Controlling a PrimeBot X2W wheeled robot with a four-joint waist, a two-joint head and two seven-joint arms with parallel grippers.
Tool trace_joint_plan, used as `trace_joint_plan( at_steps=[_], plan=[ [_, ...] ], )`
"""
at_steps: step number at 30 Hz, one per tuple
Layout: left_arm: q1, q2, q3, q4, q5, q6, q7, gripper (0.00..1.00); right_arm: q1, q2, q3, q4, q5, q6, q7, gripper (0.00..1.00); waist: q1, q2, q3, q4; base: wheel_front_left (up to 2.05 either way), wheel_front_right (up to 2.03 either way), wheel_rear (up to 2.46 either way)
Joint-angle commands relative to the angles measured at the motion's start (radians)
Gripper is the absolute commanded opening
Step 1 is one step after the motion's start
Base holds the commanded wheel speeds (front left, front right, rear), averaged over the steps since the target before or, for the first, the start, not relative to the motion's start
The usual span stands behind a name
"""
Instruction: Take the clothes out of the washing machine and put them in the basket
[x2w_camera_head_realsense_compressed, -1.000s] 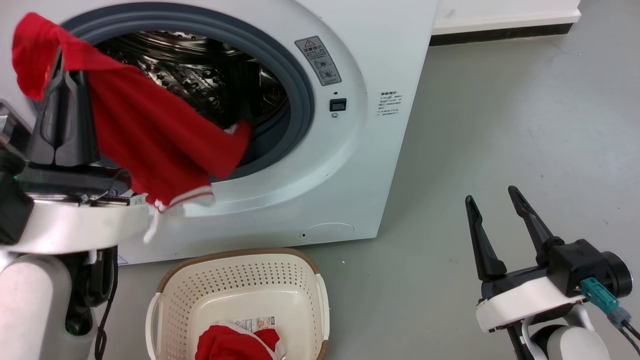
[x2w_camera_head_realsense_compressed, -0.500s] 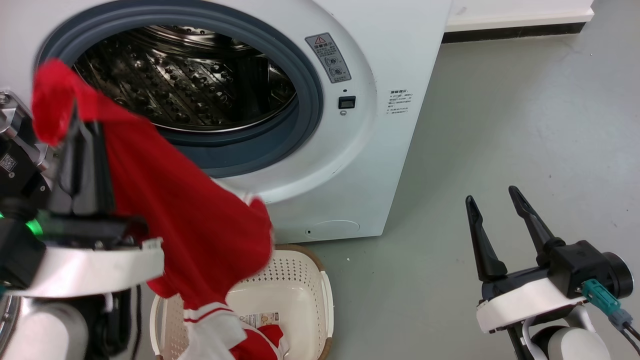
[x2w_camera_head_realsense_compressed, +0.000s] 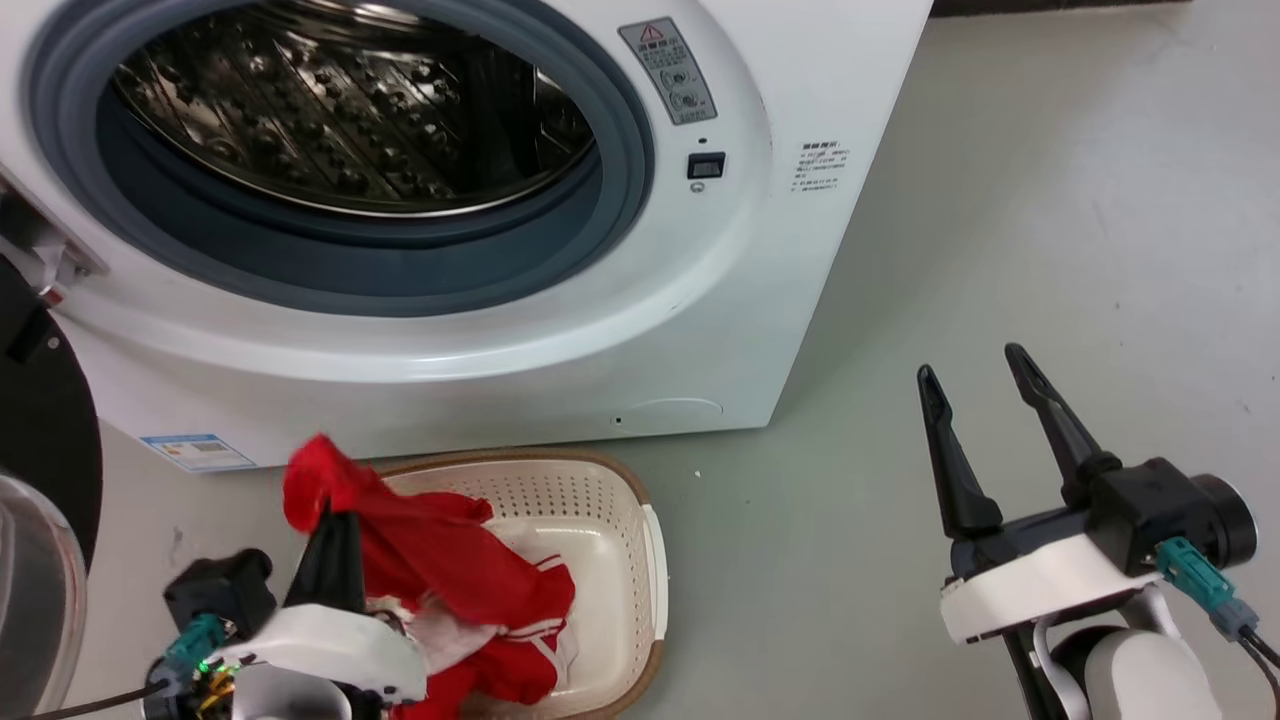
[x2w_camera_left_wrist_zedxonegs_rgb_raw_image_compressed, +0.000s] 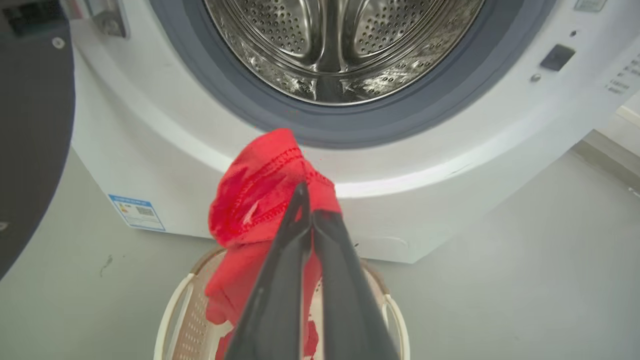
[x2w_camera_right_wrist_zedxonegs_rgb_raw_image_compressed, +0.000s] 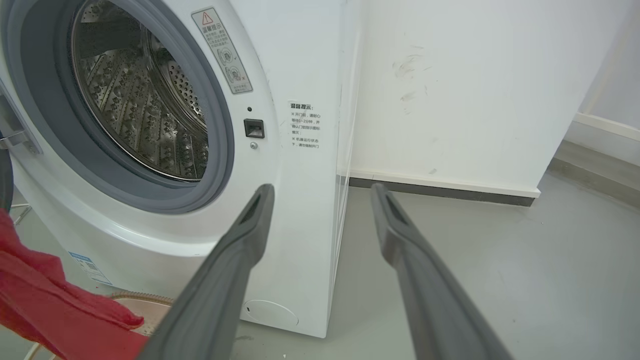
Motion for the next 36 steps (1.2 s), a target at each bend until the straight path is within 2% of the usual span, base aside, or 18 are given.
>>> trace_joint_plan(
  at_steps=[1,2,4,5,11,20,29,36],
  plan=[
    [-0.017,-0.006,0.002,0.025,-0.006,-0.007,-0.009,0.00,-0.018,0.001,0.004,-0.003,0.002,-0.001,-0.006,1.00,-0.0001,0.0000,0.020,-0.008,0.00,0.00,0.00],
    [-0.035,-0.023,-0.003,0.122,-0.024,-0.028,-0.023,0.00,-0.029,0.001,0.011,-0.003,0.005,-0.001,-0.009,1.00,-0.0001,0.0000,0.044,-0.019,0.00,0.00,0.00],
    [-0.058,-0.040,-0.003,0.213,-0.038,-0.047,-0.039,0.00,-0.040,0.001,0.017,0.001,0.008,-0.001,-0.011,1.00,-0.0001,0.0000,0.068,-0.032,0.00,0.00,0.00],
    [-0.058,-0.040,-0.003,0.213,-0.038,-0.047,-0.039,0.00,-0.040,0.001,0.017,0.001,0.008,-0.001,-0.011,1.00,-0.0001,0.0000,0.068,-0.032,0.00,0.00,0.00],
    [-0.165,-0.063,-0.010,0.463,-0.044,-0.098,-0.071,0.00,-0.076,0.001,0.023,-0.003,0.012,-0.001,-0.026,1.00,-0.0001,0.0000,0.167,-0.074,0.00,0.00,0.00],
    [-0.348,-0.066,-0.010,0.779,-0.027,-0.166,-0.103,0.00,-0.140,0.002,0.062,0.025,0.022,-0.001,-0.062,1.00,-0.0001,0.0000,0.306,-0.146,0.00,0.00,0.00],
    [-0.482,-0.059,-0.011,0.969,-0.001,-0.202,-0.110,0.00,-0.187,0.002,0.083,0.058,0.058,-0.001,-0.099,1.00,-0.0001,0.0000,0.427,-0.199,0.00,0.00,0.00],
    [-0.539,-0.044,0.010,1.046,0.011,-0.220,-0.112,0.00,-0.216,0.001,0.095,0.085,0.066,-0.001,-0.124,1.00,-0.0001,0.0000,0.482,-0.225,0.00,0.00,0.00]
  ],
)
